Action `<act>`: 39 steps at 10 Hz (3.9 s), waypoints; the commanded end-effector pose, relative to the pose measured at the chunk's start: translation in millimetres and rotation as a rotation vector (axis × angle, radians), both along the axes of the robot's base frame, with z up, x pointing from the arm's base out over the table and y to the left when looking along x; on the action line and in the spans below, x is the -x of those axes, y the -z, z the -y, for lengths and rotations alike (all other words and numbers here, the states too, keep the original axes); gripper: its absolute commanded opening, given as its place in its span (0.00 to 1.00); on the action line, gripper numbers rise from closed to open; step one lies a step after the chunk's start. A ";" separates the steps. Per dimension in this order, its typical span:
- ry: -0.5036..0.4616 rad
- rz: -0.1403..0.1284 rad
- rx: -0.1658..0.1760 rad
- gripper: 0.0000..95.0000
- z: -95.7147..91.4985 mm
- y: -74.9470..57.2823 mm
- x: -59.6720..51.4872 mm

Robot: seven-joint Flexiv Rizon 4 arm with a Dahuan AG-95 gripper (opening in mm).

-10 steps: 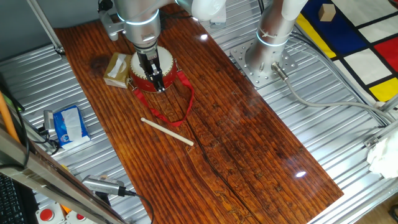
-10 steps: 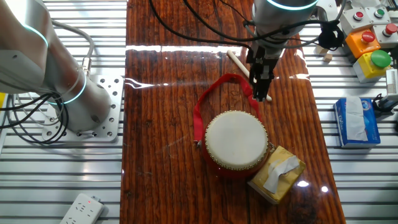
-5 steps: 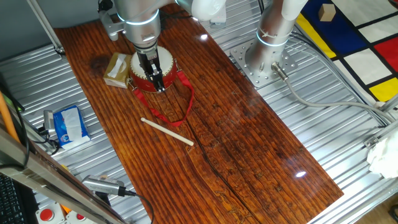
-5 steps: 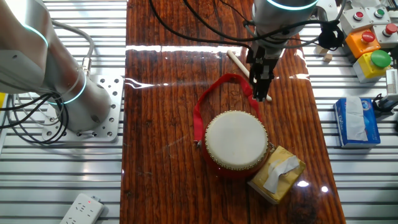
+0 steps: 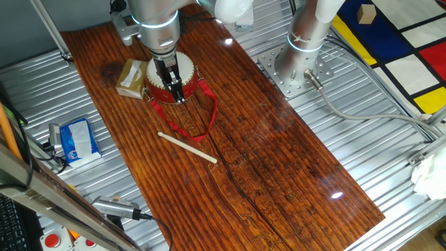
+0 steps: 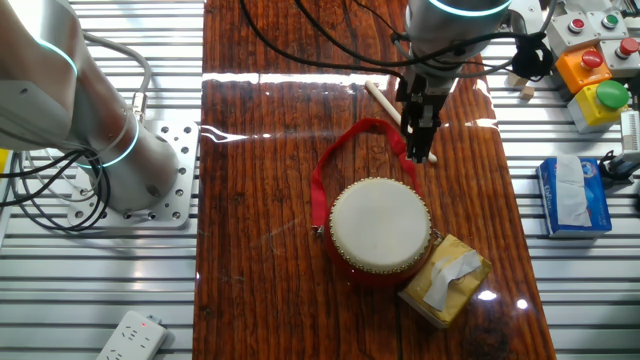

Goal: Play the drum

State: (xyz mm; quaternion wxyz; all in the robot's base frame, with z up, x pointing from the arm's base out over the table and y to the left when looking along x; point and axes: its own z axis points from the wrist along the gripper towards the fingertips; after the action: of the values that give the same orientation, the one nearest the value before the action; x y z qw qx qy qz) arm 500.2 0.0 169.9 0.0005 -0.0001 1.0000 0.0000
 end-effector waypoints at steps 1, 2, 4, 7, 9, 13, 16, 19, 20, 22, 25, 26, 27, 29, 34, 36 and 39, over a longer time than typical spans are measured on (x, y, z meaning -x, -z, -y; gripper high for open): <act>0.000 -0.001 0.000 1.00 0.0 -0.1 0.2; -0.263 0.007 -0.085 0.00 0.0 -0.1 0.2; -0.263 0.006 -0.081 0.00 0.0 -0.2 0.2; -0.264 0.005 -0.079 0.00 0.0 -0.2 0.2; -0.264 0.005 -0.079 0.00 0.0 -0.2 0.2; -0.264 0.004 -0.079 0.00 0.0 -0.2 0.2; -0.267 0.004 -0.079 0.00 -0.2 -0.1 0.1; -0.255 0.005 -0.080 0.00 -5.9 1.8 -2.1; -0.247 0.005 -0.080 0.00 -10.1 2.8 -3.6; -0.243 0.008 -0.084 0.00 -19.1 5.0 -8.8; -0.240 0.013 -0.093 0.00 -40.4 7.8 -25.5; -0.245 0.014 -0.099 0.00 -43.0 7.0 -29.6; -0.220 0.011 -0.094 0.00 -43.4 6.9 -30.1; -0.234 0.011 -0.086 0.00 -43.4 7.0 -29.9; -0.209 0.012 -0.092 0.00 -42.9 7.1 -29.2; -0.220 0.018 -0.083 0.00 -42.9 7.1 -29.2; -0.251 0.023 -0.075 0.00 -42.9 7.1 -29.2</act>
State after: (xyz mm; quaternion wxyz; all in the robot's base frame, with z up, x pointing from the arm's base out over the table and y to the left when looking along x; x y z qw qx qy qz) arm 529.0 43.3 162.6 0.0128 -0.1102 0.9932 0.0350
